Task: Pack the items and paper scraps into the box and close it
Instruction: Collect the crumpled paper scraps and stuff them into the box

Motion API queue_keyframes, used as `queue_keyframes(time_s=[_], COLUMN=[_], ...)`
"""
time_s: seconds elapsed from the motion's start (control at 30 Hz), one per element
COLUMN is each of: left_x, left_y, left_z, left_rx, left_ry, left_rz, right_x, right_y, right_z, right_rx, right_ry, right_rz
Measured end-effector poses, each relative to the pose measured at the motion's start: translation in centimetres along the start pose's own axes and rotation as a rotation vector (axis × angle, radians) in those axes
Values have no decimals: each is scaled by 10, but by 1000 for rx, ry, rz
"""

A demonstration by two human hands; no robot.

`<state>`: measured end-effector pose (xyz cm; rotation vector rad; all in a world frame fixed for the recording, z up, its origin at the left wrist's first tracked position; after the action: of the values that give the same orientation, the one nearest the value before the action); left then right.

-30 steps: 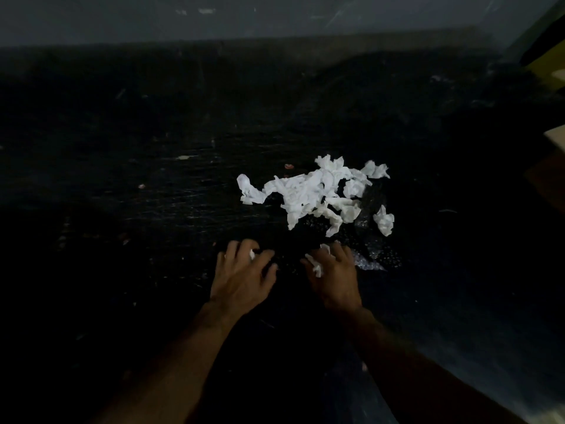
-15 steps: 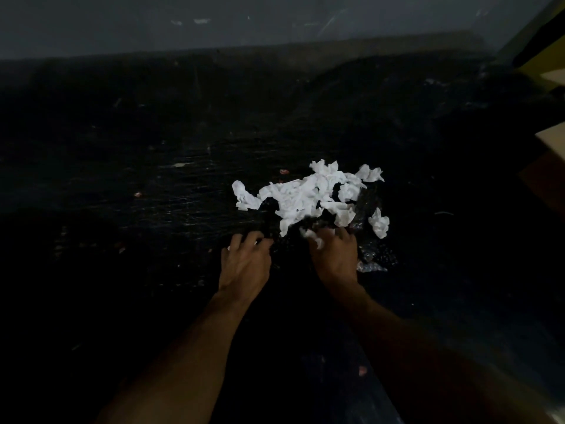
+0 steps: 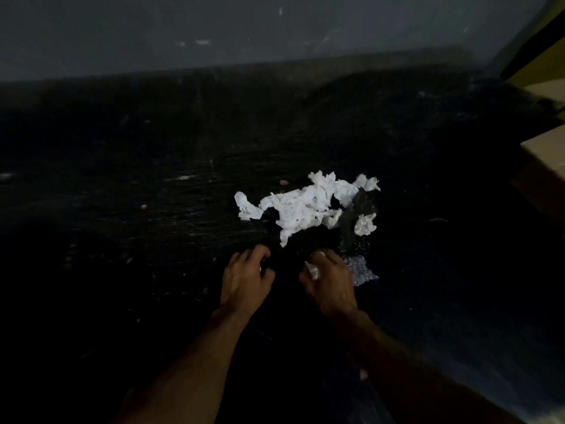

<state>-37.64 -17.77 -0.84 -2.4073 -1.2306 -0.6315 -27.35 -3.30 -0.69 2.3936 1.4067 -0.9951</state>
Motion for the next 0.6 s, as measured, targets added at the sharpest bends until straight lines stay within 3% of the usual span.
queue_keyframes(time_s=[0.13, 0.27, 0.37, 0.6], left_x=[5, 39, 77, 184], left_y=[-16, -47, -67, -73], left_z=[-46, -108, -138, -171], left_rx=[87, 192, 165, 220], left_ry=[106, 64, -14, -47], left_rz=[-71, 20, 105, 277], right_x=[-33, -53, -63, -66], right_y=[-33, -65, -74, -56], right_z=[-48, -108, -149, -248], right_rx=[17, 156, 184, 306], right_ry=[-90, -105, -132, -116], right_rz=[-28, 25, 63, 82])
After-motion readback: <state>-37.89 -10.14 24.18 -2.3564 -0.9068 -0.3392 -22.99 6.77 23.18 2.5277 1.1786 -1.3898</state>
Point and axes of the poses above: each hand's wrist, its own y-axis away from the middle knuckle, its own z-axis out of the palm, x = y × z, the point moved 9 cm from there along -y, towards the middle knuckle
